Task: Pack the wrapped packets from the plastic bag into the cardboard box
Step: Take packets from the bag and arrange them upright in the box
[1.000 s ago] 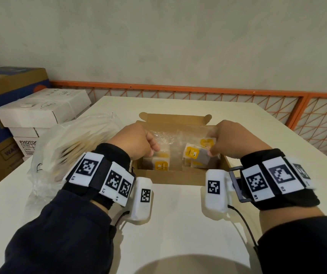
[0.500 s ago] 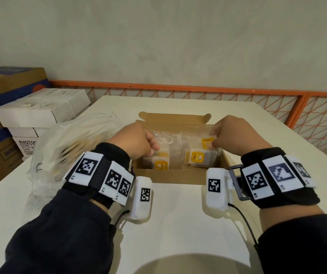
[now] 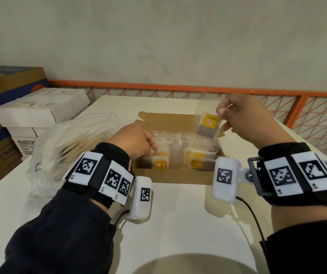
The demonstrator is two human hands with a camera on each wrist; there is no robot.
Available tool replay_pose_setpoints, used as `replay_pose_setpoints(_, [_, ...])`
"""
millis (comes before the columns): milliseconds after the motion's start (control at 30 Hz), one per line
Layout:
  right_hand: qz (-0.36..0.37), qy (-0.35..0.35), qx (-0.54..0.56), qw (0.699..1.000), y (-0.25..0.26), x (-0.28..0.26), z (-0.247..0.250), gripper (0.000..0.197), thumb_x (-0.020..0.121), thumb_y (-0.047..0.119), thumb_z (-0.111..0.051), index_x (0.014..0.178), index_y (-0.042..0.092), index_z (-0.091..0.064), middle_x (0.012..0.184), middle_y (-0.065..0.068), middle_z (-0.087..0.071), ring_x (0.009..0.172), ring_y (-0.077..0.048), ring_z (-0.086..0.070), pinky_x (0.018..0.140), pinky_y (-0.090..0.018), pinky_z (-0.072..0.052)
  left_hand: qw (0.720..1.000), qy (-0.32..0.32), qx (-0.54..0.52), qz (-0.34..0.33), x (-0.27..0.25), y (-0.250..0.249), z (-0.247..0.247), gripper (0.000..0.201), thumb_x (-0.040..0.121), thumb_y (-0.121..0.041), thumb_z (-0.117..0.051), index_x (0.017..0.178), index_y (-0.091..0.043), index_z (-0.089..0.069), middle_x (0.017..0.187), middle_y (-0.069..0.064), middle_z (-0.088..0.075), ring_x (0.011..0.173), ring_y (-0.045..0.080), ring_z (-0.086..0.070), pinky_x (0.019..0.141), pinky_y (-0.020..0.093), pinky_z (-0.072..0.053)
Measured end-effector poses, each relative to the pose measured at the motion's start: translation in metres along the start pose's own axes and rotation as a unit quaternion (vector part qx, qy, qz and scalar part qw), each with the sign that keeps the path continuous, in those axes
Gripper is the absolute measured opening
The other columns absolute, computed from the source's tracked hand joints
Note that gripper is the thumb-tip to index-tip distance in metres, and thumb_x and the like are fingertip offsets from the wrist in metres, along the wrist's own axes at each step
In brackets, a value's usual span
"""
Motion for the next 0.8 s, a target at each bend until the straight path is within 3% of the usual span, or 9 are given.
replay_pose_setpoints(100, [0.022,0.07,-0.021,0.997,0.009,-0.007,-0.005,0.015,0.089,0.01,-0.055,0.077,0.017,-0.059,0.067,-0.002,-0.068,0.052,-0.001,-0.061,0.063,-0.025,-0.049,1.0,-0.004,0.002,0.0,0.0,0.0,0.0,0.018,0.082,-0.005,-0.066,0.094,-0.016,-0.072,0.094,-0.005,-0.062,0.098,0.013,-0.054,0.095,0.029,-0.04])
replay_pose_setpoints(167, [0.042,0.107,-0.076,0.99,0.013,-0.012,-0.008,0.008,0.083,0.008,-0.063,0.079,0.015,-0.062,0.066,0.003,-0.067,0.049,0.005,-0.057,0.058,-0.011,-0.045,1.0,-0.006,0.003,0.004,0.001,0.001,0.0,0.019,0.081,-0.004,-0.067,0.095,-0.016,-0.072,0.096,-0.003,-0.064,0.1,0.014,-0.055,0.095,0.03,-0.041])
replay_pose_setpoints(233, [0.041,0.127,-0.135,0.982,0.012,-0.015,-0.011,0.009,0.078,0.007,-0.068,0.079,0.015,-0.064,0.068,0.01,-0.062,0.053,0.003,-0.053,0.048,0.0,-0.038,1.0,-0.002,0.003,0.011,0.001,0.003,0.0,0.018,0.078,-0.002,-0.069,0.09,-0.016,-0.071,0.091,-0.003,-0.065,0.096,0.016,-0.057,0.091,0.029,-0.043])
replay_pose_setpoints(300, [0.025,0.126,-0.168,0.977,0.007,-0.014,-0.016,0.012,0.076,0.002,-0.067,0.078,0.013,-0.064,0.069,0.01,-0.058,0.063,-0.004,-0.053,0.046,-0.004,-0.037,1.0,0.0,0.004,0.012,0.0,0.003,0.0,0.017,0.075,0.0,-0.07,0.077,-0.016,-0.068,0.079,-0.004,-0.062,0.087,0.017,-0.056,0.086,0.029,-0.045])
replay_pose_setpoints(400, [0.012,0.101,-0.18,0.978,0.0,-0.01,-0.018,0.009,0.075,-0.001,-0.065,0.078,0.007,-0.067,0.075,0.001,-0.063,0.073,-0.014,-0.056,0.053,-0.012,-0.034,1.0,-0.018,-0.004,0.009,0.0,0.003,0.003,0.025,0.075,0.003,-0.069,0.067,-0.019,-0.061,0.071,-0.005,-0.057,0.081,0.016,-0.055,0.082,0.028,-0.044])
replay_pose_setpoints(533, [0.013,0.066,-0.151,0.986,-0.001,-0.007,-0.013,0.008,0.077,0.002,-0.066,0.077,0.009,-0.064,0.064,0.006,-0.052,0.056,-0.003,-0.043,0.05,-0.016,-0.028,0.999,-0.05,-0.02,0.002,0.001,0.003,0.006,0.028,0.077,0.004,-0.066,0.067,-0.021,-0.059,0.072,-0.006,-0.057,0.082,0.015,-0.055,0.079,0.026,-0.041])
replay_pose_setpoints(600, [0.017,0.077,-0.142,0.987,0.0,-0.007,-0.013,0.006,0.079,0.003,-0.066,0.079,0.009,-0.067,0.063,0.007,-0.051,0.056,-0.001,-0.043,0.05,-0.015,-0.029,0.998,-0.054,-0.023,-0.003,0.001,0.003,0.007,0.029,0.078,0.005,-0.065,0.067,-0.021,-0.059,0.071,-0.007,-0.057,0.08,0.013,-0.054,0.077,0.025,-0.04])
replay_pose_setpoints(733, [0.023,0.106,-0.134,0.985,0.002,-0.008,-0.019,0.012,0.081,0.004,-0.065,0.079,0.016,-0.068,0.065,0.013,-0.052,0.061,0.003,-0.044,0.049,-0.001,-0.035,0.999,-0.042,-0.01,0.007,0.001,0.002,0.006,0.023,0.081,0.003,-0.063,0.071,-0.017,-0.067,0.077,-0.005,-0.062,0.085,0.013,-0.055,0.08,0.025,-0.041])
replay_pose_setpoints(800, [0.015,0.122,-0.131,0.984,0.002,-0.008,-0.022,0.014,0.082,0.004,-0.064,0.082,0.016,-0.071,0.068,0.013,-0.055,0.064,0.004,-0.046,0.052,-0.003,-0.034,0.999,-0.039,-0.002,0.015,0.001,0.002,0.005,0.022,0.081,0.0,-0.064,0.068,-0.017,-0.067,0.075,-0.007,-0.061,0.088,0.013,-0.056,0.084,0.026,-0.042])
Point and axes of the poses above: each hand's wrist, its own x-axis towards the middle knuckle, its own z-axis out of the back of the hand, y = z × x, the point moved 4 cm from there along x, towards the middle knuckle
